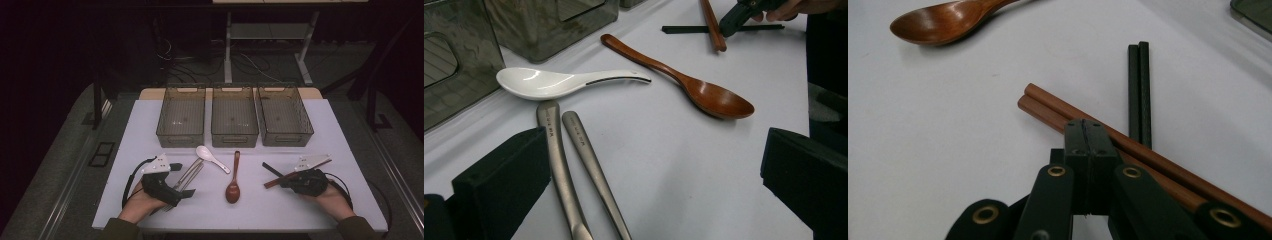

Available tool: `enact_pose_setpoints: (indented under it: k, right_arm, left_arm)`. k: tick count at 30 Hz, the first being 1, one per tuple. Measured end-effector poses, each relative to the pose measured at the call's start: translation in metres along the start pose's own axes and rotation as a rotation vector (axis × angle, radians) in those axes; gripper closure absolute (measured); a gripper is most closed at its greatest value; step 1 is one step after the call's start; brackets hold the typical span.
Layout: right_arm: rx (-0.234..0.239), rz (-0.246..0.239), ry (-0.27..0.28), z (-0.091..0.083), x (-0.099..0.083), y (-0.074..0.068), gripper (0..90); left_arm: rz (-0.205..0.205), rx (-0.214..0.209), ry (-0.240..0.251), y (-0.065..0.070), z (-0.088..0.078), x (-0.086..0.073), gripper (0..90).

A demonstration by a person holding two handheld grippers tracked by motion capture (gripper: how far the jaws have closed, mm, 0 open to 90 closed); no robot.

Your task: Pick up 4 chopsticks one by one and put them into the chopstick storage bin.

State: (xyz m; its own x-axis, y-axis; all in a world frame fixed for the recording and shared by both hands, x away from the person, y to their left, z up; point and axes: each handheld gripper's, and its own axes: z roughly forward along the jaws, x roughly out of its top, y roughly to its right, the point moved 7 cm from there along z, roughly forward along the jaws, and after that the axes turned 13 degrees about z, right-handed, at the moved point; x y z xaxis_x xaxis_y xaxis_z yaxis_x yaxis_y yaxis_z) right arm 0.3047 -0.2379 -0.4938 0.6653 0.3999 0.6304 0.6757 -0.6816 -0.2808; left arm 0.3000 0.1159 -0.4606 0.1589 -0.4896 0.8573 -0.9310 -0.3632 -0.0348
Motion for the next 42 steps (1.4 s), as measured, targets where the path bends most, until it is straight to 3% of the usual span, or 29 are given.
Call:
enact_pose_setpoints:
  k: [31,39,42]
  right_arm:
    - [0.005,-0.008,0.011,0.028,0.033,0.007,89.9]
    - [0.029,-0.003,0.036,0.017,0.035,0.007,89.7]
    - [0.030,-0.006,0.050,0.004,0.037,0.009,79.6]
  left_arm:
    - [-0.004,-0.004,-0.006,0.000,0.000,-0.001,0.0]
    - [-0.002,-0.007,-0.008,0.000,0.001,-0.001,0.0]
    - [-0.002,-0.008,-0.009,0.000,0.001,-0.001,0.0]
